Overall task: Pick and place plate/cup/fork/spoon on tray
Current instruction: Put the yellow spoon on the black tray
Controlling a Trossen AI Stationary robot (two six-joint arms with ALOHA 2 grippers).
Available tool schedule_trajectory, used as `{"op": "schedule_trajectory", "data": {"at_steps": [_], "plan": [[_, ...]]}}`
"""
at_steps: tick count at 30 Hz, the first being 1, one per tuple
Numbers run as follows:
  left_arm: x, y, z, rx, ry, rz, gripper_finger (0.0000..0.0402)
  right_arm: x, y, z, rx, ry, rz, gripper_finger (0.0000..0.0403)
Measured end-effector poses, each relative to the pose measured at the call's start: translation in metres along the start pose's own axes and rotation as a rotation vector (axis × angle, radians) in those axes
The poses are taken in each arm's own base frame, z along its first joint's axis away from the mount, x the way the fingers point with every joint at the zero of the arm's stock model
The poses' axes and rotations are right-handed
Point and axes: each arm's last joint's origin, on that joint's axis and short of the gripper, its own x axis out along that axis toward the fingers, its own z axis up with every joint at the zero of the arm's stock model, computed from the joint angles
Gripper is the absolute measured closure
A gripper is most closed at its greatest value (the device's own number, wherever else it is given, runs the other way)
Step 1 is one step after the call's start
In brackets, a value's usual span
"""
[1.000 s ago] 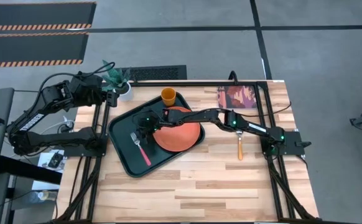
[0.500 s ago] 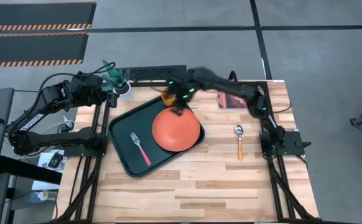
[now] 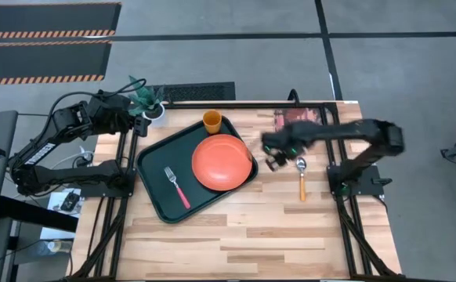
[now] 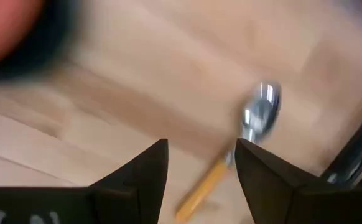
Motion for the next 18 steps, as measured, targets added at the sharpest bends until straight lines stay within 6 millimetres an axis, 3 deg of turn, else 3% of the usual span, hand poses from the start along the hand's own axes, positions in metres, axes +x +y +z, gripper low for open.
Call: {"op": "schedule_trajectory", "data": {"at_steps": [3, 8, 12, 18], "plan": [[0.000, 0.000, 0.000, 0.000, -0.001, -0.001, 0.0196, 0.031, -0.013, -0.033, 0.132, 0.040, 0.023, 0.0190], [0.000, -0.002, 0.002, -0.007, -0.024, -0.018, 0.0196, 0.061, -0.029, -0.064, 0.255, 0.061, -0.047, 0.0193], [0.001, -0.003, 0.004, -0.013, -0.032, -0.022, 0.0196, 0.073, -0.032, -0.069, 0.269, 0.011, -0.111, 0.0193], [0.005, -0.005, 0.005, -0.011, -0.022, -0.012, 0.0196, 0.092, -0.023, -0.061, 0.269, -0.029, -0.099, 0.0194]]}}
